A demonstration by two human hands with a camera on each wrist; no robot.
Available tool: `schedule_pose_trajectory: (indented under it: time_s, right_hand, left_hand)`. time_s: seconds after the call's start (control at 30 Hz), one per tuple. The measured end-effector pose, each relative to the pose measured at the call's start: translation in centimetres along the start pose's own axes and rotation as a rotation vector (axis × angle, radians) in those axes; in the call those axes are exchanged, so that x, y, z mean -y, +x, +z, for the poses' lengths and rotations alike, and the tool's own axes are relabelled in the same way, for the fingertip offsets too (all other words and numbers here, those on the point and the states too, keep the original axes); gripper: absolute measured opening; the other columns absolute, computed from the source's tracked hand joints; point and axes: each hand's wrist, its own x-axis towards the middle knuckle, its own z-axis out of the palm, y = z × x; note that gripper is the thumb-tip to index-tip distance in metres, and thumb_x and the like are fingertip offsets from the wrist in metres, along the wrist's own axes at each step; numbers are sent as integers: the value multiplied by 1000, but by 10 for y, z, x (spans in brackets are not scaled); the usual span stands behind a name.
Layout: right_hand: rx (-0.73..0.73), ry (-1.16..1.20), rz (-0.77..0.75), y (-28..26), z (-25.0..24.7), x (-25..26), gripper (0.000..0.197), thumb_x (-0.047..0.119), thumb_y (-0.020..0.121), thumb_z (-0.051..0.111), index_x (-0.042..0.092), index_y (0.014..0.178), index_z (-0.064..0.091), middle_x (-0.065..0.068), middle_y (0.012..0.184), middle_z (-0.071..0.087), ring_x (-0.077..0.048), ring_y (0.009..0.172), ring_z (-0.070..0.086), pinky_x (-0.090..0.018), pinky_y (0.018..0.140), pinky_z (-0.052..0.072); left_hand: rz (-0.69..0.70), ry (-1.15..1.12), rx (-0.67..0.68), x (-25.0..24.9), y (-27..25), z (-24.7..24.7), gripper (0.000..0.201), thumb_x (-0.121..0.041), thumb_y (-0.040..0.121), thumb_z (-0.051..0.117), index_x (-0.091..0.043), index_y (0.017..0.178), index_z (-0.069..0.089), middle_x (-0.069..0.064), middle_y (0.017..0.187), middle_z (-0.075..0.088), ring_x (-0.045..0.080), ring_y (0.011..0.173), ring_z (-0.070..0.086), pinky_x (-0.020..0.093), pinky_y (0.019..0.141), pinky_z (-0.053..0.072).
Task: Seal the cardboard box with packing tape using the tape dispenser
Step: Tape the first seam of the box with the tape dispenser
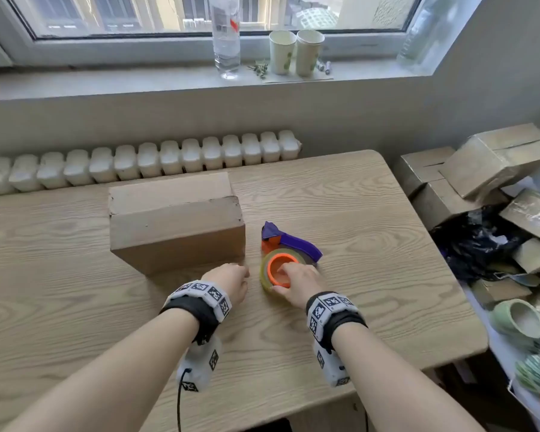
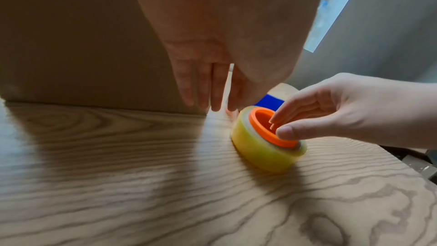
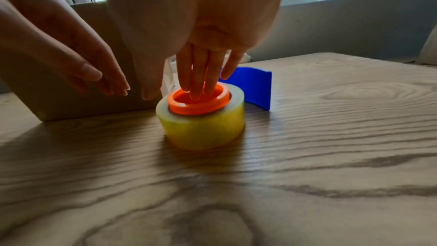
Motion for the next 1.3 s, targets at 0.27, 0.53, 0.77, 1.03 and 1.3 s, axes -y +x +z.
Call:
schedule_pose_trajectory:
  time_s: [0.27,0.53,0.77,1.03,1.3]
  right_hand:
    - [-18,-78,33,5,17,5,31,34,85,61,16,111,60,-8,112,65,-31,114,50,-36,93,42]
    - [-31,125,62,-4,-16,1,18,26,79,60,14,91,56,-9,94,62,-32,97,56,-32,78,41]
    - [-112,455,53,-16,-86,-11,23,26,71,73,21,92,65,-2,92,65,-20,91,59,-26,81,42]
    - [-149,838,-28,-7,-170,19,13,28,57,68,22,67,61,-2,73,59,-19,72,53,-29,62,40]
    - [-171,853,-151,-1,-203,83,27,42,73,75,16,77,65,-3,85,64,-19,81,59,-28,67,48]
  left_hand:
    - [-8,28,36,12,-1,17,38,-21,90,40,-21,126,53,4,134,54,26,123,50,36,99,44]
    - [36,34,-39,3,-13,-14,35,-19,90,40,-18,121,57,8,126,58,30,116,53,36,93,44]
    - [64,45,-96,-20,-28,-76,33,-20,86,42,-21,112,62,7,115,66,29,105,60,37,89,50]
    - [21,13,-288,-24,-48,-148,34,-19,94,40,-16,125,55,7,118,64,25,106,61,34,92,48]
    - [0,99,-428,20,-84,-205,33,-19,93,39,-16,119,59,11,119,64,29,109,58,36,89,46]
